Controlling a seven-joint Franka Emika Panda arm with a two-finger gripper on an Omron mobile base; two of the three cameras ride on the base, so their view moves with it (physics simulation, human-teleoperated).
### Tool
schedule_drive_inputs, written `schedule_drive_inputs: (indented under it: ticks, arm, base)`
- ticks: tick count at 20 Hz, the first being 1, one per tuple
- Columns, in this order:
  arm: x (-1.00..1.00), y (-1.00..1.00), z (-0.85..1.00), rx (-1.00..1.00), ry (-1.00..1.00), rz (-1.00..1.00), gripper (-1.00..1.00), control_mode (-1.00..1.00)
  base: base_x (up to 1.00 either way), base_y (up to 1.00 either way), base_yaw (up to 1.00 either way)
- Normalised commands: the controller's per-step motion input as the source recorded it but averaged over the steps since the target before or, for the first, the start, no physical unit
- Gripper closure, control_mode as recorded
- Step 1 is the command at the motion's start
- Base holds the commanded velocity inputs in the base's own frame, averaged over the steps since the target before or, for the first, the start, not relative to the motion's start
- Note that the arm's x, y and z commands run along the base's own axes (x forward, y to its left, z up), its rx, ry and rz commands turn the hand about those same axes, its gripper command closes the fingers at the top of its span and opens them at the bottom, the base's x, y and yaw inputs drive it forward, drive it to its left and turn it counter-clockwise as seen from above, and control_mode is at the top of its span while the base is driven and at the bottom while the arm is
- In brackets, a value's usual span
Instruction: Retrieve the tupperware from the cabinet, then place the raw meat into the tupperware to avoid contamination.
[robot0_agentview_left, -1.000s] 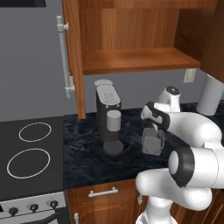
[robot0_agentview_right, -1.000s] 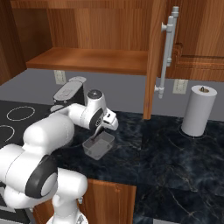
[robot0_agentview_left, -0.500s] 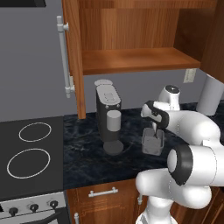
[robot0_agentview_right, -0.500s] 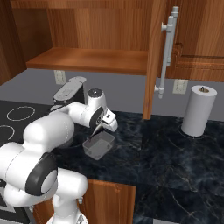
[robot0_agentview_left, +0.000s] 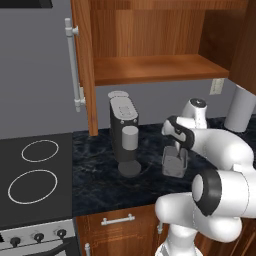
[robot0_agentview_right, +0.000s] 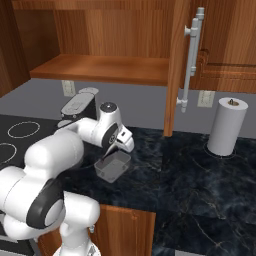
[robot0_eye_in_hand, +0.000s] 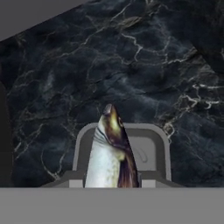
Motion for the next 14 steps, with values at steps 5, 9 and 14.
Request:
schedule_drive_inputs:
  ticks: [5, 9, 14]
  arm:
    - [-0.22, 0.00, -0.06, 0.00, 0.00, -0.01, 1.00, -1.00]
    - [-0.15, 0.00, -0.06, 0.00, 0.00, -0.01, 1.00, -1.00]
    - [0.00, 0.00, -0.04, 0.00, 0.00, -0.02, 1.00, -1.00]
  base:
    - [0.00, 0.00, 0.00]
    - [0.00, 0.00, 0.00]
    - [0.00, 0.00, 0.00]
